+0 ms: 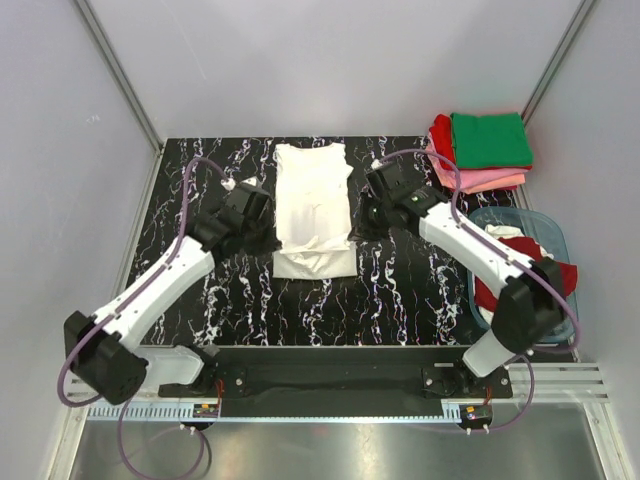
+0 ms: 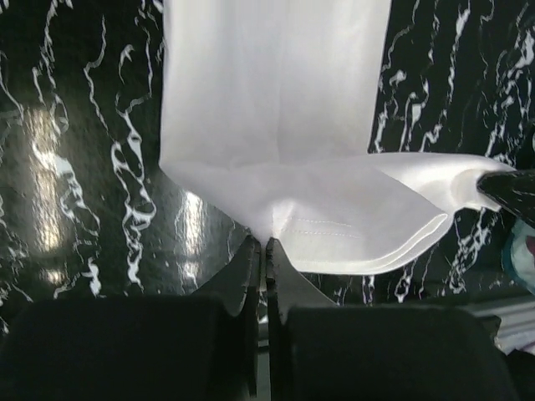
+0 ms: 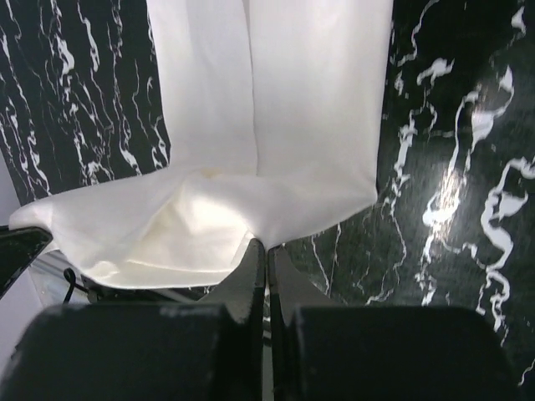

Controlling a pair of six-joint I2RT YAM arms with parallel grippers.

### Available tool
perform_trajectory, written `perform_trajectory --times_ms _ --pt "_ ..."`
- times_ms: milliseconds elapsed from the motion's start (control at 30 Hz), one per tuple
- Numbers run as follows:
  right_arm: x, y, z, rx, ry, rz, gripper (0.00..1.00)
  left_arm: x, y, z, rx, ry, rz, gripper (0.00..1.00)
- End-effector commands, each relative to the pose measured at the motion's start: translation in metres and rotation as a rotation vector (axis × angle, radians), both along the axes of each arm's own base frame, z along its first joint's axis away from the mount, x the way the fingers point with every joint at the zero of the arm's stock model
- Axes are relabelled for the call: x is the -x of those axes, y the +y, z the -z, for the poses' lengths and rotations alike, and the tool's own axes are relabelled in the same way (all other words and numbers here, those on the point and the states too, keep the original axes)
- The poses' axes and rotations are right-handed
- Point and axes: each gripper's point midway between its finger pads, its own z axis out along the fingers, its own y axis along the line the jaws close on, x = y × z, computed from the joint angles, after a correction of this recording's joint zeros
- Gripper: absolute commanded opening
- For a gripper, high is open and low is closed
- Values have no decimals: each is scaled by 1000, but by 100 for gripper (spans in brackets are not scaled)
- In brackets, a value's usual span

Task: Fold and stack the t-shirts
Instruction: Fold the tshirt

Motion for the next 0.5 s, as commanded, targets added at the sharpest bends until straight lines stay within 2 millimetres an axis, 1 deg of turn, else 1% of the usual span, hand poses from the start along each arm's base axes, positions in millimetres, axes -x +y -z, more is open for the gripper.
perform_trajectory --times_ms 0,33,67,100,133,167,200,233,267,300,333,367,400,433,467 --pt "-26 3 -10 2 -32 -71 0 -33 -4 -8 2 -40 58 0" --pt "-36 -1 2 16 -10 -65 0 -43 -5 -1 -8 -23 60 0" --pt "-45 1 -2 5 -21 -68 0 -49 -4 2 -11 -15 55 0" --pt "-50 1 -1 -5 -16 -74 0 -58 0 4 -11 -15 36 0" --pt "-56 0 1 -1 -15 -80 0 -63 -2 12 -5 14 43 0" --pt "-68 -1 4 -3 -11 -74 0 -70 -3 12 -1 9 47 0" --pt "-74 -1 17 4 16 -81 0 -79 -1 21 -5 31 41 0" --pt "-78 -2 10 -7 3 -83 0 -84 -1 23 -2 37 35 0" --pt "-88 -2 15 -9 14 -81 0 -92 -2 20 1 27 39 0" --pt "-91 0 17 -19 17 -97 0 -98 -1 22 4 30 36 0" --pt "-95 1 29 -13 41 -101 0 -104 0 32 -6 54 34 0" --pt "-102 3 25 -18 29 -108 0 -108 0 33 -8 56 37 0" --pt "-106 2 28 -17 33 -112 0 -116 0 30 1 46 35 0" --pt "-109 4 38 -13 54 -116 0 -121 0 38 -10 62 39 0" --pt "-114 6 37 -21 49 -121 0 -127 2 40 -14 66 34 0"
